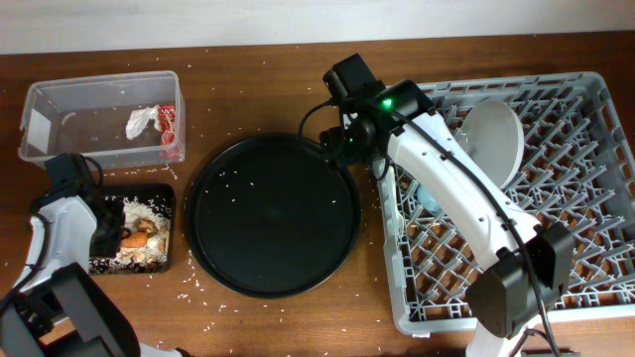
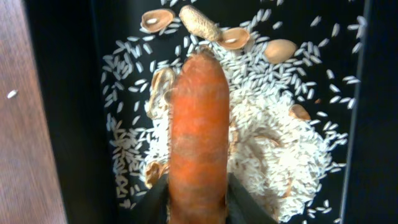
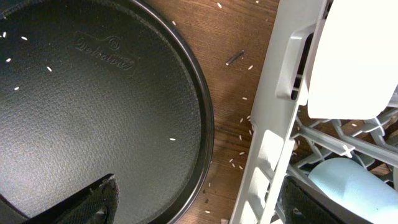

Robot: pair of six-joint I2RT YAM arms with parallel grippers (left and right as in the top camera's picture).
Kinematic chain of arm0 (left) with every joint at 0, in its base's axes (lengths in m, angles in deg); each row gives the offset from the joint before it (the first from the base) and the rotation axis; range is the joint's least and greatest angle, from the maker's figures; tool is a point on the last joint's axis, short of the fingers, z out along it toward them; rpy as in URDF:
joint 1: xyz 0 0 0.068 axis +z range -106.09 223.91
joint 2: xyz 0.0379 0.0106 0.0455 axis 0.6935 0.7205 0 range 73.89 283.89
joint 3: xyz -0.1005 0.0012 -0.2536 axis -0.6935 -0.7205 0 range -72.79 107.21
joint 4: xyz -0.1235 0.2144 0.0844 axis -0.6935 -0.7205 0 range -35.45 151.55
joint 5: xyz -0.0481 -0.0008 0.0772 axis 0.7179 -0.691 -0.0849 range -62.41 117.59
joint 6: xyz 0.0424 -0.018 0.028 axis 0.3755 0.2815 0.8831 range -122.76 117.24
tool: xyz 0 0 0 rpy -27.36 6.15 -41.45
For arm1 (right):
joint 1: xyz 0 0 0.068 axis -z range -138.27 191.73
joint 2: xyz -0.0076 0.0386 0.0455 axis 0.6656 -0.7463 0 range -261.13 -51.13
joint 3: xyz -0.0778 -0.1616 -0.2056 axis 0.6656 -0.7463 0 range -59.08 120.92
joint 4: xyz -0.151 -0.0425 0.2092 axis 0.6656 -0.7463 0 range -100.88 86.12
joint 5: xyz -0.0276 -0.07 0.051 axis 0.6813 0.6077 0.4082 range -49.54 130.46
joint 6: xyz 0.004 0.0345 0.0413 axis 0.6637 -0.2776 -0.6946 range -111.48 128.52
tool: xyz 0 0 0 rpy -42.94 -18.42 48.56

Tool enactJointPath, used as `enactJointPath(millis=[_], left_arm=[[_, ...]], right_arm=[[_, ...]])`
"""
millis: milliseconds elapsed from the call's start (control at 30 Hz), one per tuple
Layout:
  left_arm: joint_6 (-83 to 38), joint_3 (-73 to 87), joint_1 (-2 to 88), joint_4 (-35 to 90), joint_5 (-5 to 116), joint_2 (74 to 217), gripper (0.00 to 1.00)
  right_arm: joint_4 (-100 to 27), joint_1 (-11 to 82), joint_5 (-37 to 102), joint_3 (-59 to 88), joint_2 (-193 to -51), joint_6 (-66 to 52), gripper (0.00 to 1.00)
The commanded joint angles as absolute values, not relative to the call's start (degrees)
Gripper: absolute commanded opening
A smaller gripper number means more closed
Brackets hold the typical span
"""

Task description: Sort waste into correct bins and load items into the dishwasher rack

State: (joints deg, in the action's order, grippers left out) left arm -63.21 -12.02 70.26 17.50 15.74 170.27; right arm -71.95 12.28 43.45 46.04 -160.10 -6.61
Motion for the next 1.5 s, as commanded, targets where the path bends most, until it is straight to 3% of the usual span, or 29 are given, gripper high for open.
enactJointPath(millis=[0,133,400,433,467,500,667,900,1300,1467], left_arm=[[-63.8,-12.13,70.61,18.07,15.85,170.14,0.41],[-63.54,-11.86,70.61,18.03,16.06,169.96,0.43],[-62.71,-9.57,70.61,15.64,22.97,159.74,0.43],[-62.71,-9.57,70.61,15.62,23.54,158.42,0.51],[-62.71,-9.57,70.61,15.45,23.58,157.35,0.86],[-62.71,-9.57,70.61,15.36,23.54,156.68,0.99],[-62.71,-9.63,70.61,15.45,23.56,156.59,0.99],[-62.71,-9.63,70.61,15.45,23.56,156.59,0.99],[-62.71,-9.63,70.61,15.45,23.56,156.59,0.99],[-62.71,-9.63,70.61,15.45,23.56,156.59,0.99]], right_arm=[[-72.23,12.21,43.93,46.96,-160.52,-6.72,0.83],[-72.19,12.21,43.93,46.96,-160.52,-6.72,0.83],[-73.98,12.21,43.75,50.1,-155.79,-6.7,0.92],[-74.33,12.21,43.82,50.85,-154.35,-6.7,0.94],[-74.62,12.24,44.23,51.33,-152.21,-6.68,0.96],[-74.88,12.24,45.35,51.53,-149.81,-6.7,1.0],[-78.88,12.24,53.94,51.53,-138.51,-6.72,0.99],[-80.21,12.21,54.44,51.5,-127.93,-6.72,0.99],[-85.55,12.24,64.84,50.96,-127.73,-8.58,0.99],[-80.08,17.0,67.01,45.62,-124.74,-10.57,0.99]])
